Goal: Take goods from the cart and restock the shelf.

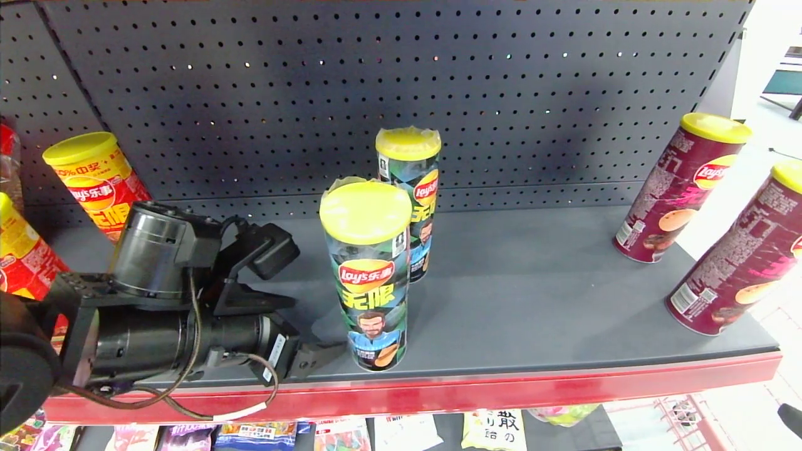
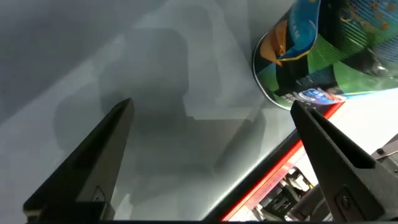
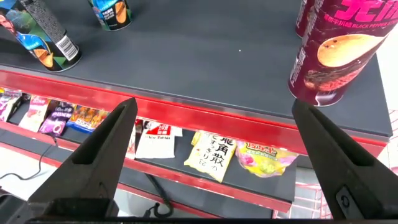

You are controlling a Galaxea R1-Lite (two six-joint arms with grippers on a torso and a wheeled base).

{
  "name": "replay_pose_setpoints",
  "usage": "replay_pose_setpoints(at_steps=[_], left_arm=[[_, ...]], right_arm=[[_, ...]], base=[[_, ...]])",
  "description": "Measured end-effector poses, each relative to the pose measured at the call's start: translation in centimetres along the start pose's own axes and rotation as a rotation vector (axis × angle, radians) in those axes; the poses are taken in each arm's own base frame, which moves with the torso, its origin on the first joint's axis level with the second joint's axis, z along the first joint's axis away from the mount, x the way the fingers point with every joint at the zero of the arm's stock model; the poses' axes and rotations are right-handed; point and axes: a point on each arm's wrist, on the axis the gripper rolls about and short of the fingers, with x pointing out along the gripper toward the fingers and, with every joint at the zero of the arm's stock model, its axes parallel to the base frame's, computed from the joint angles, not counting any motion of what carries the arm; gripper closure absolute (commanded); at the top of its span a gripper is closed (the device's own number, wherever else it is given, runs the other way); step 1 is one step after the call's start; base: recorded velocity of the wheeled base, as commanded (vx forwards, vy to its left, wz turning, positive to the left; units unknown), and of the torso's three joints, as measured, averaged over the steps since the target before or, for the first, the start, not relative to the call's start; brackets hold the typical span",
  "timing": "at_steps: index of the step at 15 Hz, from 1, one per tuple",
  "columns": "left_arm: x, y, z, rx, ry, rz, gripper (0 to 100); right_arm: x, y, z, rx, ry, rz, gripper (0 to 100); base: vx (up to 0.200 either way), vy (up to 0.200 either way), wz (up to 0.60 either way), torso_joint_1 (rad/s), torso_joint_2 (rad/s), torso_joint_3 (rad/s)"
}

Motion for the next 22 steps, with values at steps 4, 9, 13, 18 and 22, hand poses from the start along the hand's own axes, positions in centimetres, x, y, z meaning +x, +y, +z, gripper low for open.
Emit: replay_pose_setpoints(at_steps=[4, 9, 13, 18, 22], left_arm=[[0.6, 0.0, 0.1, 0.002, 0.011, -0.006, 0], [1.3, 0.0, 0.8, 0.006, 0.007, -0.01, 0], [1.8, -0.3, 1.0, 0.015, 0.012, -0.021, 0], [2.5, -0.4, 1.6, 0.021, 0.007, -0.027, 0], [2.7, -0.4, 1.7, 0.021, 0.009, -0.028, 0]], right_arm=[[0.1, 0.0, 0.0, 0.0, 0.002, 0.0, 0], [0.1, 0.0, 0.0, 0.0, 0.006, 0.0, 0], [0.1, 0.0, -0.1, 0.003, 0.008, 0.0, 0], [0.1, 0.0, -0.1, 0.003, 0.01, 0.0, 0], [0.2, 0.0, -0.1, 0.003, 0.012, -0.001, 0]], base=[[0.0, 0.0, 0.0, 0.0, 0.0, 0.0], [0.0, 0.0, 0.0, 0.0, 0.0, 0.0], [0.0, 0.0, 0.0, 0.0, 0.0, 0.0], [0.0, 0.0, 0.0, 0.0, 0.0, 0.0], [0.0, 0.0, 0.0, 0.0, 0.0, 0.0]])
